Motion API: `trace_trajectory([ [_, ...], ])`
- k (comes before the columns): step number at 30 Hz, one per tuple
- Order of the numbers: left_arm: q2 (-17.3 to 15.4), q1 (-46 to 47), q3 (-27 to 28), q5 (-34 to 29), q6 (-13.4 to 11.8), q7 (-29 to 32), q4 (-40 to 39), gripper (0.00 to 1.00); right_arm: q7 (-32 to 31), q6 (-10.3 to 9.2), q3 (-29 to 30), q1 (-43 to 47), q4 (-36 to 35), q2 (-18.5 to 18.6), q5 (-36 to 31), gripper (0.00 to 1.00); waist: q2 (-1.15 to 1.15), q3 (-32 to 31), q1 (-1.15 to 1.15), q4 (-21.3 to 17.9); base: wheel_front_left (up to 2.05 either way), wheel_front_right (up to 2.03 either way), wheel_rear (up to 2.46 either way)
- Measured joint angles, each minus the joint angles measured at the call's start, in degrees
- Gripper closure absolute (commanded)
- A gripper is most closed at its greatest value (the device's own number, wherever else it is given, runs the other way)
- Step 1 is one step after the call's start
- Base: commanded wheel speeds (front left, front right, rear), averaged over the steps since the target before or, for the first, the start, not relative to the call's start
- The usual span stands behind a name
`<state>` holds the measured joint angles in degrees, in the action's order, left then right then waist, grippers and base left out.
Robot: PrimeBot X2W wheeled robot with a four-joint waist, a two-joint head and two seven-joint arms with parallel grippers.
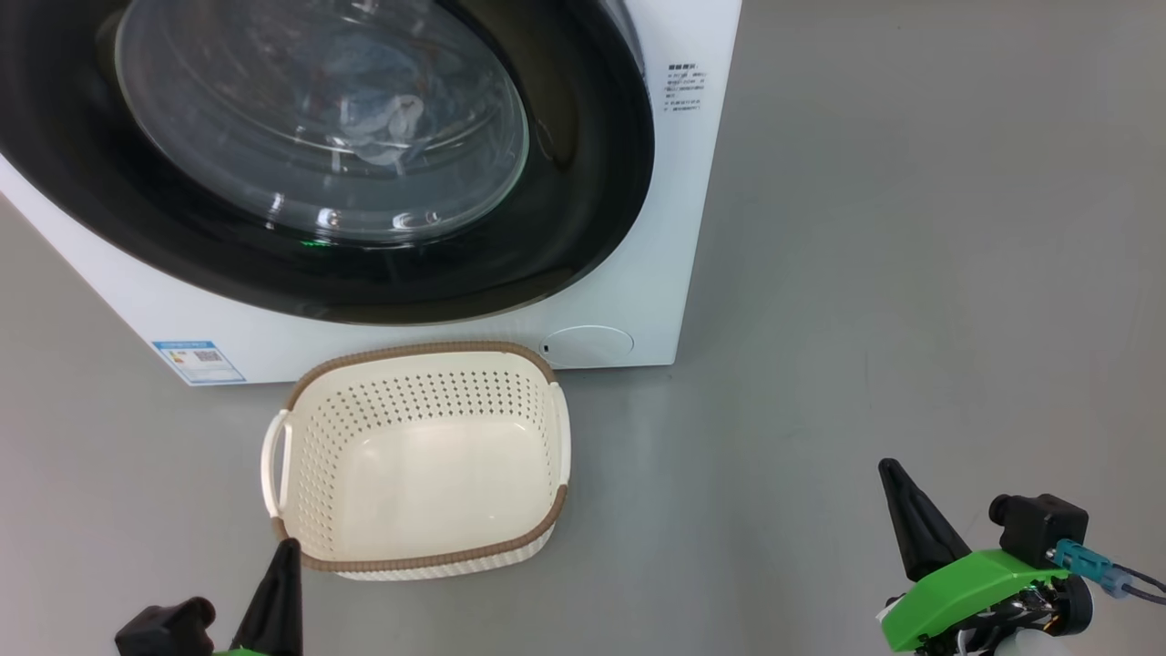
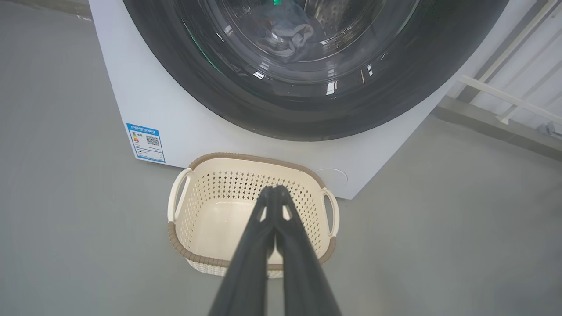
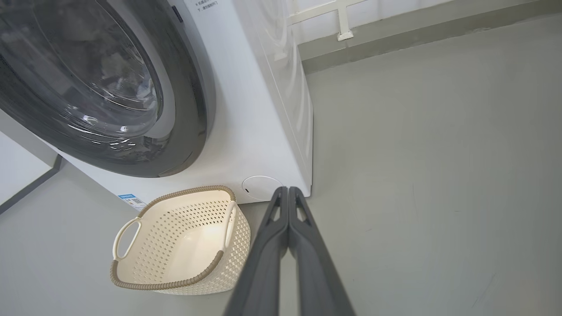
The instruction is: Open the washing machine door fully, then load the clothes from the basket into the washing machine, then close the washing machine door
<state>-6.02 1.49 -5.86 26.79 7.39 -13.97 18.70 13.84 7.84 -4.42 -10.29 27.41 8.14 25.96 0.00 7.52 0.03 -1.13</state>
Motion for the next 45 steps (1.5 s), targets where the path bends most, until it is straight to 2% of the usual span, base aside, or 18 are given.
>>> trace_trajectory([
  [45,0.66,0.14,2.86,24.86,-0.01,6.99,-0.73,1.00,-7.35,0.00,4.44,1.02,-4.11,-1.79,24.58,1.00,0.00,-2.72,-0.02,0.42,0.00,0.00,0.00],
])
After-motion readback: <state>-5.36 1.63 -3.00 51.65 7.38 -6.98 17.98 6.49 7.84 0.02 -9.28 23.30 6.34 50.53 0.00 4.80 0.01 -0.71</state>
